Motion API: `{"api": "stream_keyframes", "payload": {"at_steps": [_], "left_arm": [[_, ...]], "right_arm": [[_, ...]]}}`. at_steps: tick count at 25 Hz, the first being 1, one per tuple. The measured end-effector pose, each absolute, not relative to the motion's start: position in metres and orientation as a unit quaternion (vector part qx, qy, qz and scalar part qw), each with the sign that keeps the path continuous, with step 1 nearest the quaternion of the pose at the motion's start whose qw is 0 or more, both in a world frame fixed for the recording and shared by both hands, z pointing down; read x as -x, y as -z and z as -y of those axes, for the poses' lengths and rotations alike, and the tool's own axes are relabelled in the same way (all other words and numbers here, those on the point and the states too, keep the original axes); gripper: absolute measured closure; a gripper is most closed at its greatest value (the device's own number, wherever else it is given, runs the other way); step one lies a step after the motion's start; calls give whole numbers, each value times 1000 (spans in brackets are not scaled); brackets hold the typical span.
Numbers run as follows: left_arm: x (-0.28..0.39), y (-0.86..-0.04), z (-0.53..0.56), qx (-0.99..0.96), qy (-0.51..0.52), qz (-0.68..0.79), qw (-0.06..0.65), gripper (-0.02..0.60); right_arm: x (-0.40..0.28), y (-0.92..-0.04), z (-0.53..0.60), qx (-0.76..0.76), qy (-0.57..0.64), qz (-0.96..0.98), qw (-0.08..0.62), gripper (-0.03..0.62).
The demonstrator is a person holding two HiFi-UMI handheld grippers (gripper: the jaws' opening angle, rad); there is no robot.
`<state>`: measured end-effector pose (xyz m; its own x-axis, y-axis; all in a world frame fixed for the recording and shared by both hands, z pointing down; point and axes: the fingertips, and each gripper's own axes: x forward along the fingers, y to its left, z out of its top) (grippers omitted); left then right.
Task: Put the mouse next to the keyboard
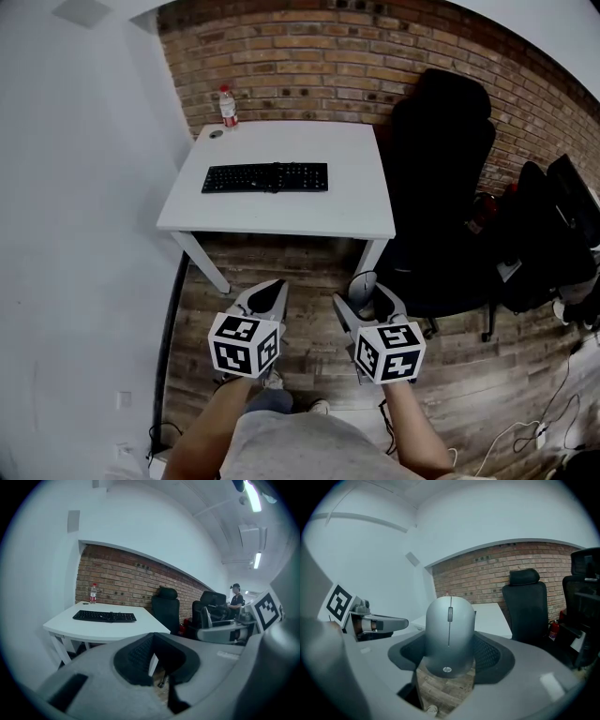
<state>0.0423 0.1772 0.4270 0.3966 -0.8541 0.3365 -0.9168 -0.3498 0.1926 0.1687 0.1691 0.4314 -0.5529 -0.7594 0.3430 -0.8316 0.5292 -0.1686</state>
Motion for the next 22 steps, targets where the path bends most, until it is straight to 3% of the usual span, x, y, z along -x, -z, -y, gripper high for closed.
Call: {"api": "stream_keyframes", "payload": {"at_steps": [22], "left_arm": [[38,-441,-5,-840,-87,496,199,589]], "right_arm": [[-78,-441,-9,-488,-171,844,139,284]]}}
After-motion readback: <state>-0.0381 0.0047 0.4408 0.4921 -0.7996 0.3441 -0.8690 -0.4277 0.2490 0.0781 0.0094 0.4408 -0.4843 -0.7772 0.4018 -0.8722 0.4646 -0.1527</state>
